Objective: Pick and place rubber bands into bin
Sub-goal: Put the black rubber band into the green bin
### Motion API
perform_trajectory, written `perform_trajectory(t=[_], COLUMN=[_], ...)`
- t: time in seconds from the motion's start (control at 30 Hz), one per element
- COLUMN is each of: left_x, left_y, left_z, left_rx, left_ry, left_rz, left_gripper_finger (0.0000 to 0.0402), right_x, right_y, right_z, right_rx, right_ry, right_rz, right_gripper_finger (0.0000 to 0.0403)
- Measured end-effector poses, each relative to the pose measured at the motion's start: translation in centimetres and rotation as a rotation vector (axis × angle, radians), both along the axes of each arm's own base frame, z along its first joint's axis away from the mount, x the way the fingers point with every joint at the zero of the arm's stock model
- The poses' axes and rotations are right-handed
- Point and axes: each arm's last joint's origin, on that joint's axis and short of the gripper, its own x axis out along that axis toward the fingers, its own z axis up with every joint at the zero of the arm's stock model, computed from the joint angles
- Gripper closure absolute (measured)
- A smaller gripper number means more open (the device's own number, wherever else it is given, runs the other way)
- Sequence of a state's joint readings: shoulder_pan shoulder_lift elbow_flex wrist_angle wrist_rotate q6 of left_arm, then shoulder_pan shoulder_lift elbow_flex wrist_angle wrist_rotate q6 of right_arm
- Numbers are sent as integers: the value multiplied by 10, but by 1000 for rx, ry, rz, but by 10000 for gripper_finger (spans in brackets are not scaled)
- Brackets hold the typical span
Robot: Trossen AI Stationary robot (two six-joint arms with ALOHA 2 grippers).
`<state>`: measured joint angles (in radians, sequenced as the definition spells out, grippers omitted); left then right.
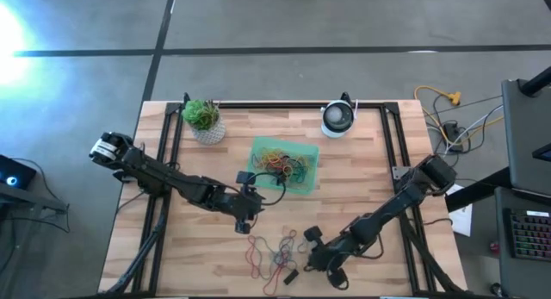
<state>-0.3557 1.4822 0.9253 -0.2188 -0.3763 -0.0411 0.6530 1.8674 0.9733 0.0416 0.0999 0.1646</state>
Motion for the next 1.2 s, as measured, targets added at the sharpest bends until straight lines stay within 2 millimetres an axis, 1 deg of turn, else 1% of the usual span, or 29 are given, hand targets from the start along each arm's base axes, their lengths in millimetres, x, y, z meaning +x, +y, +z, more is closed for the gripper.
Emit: perform_trajectory(t=[0.17,0.33,0.47,0.6,0.77,1.0,1.1,1.2], left_x=[0,0,0,0,-4,-15,-20,-24], left_y=[0,0,0,1,3,7,9,11], left_z=[0,0,0,0,-5,-6,-3,-1], left_rx=[17,17,22,38,71,91,67,57], left_ry=[4,4,2,-4,40,47,24,15], left_rz=[-13,-14,-8,8,21,40,56,60], left_gripper_finger=[265,265,265,265,265,265,265,265], right_x=[1,6,13,23,33,43,45,47], right_y=[-17,-43,-69,-103,-149,-208,-224,-234], right_z=[19,45,64,74,76,56,49,45], right_rx=[-103,-231,-323,-375,-399,-399,-339,-257], right_ry=[-46,-135,-215,-239,-219,-121,-88,-64], right_rz=[-41,-94,-154,-241,-371,-548,-548,-511], right_gripper_finger=[394,394,394,394,394,394,387,363])
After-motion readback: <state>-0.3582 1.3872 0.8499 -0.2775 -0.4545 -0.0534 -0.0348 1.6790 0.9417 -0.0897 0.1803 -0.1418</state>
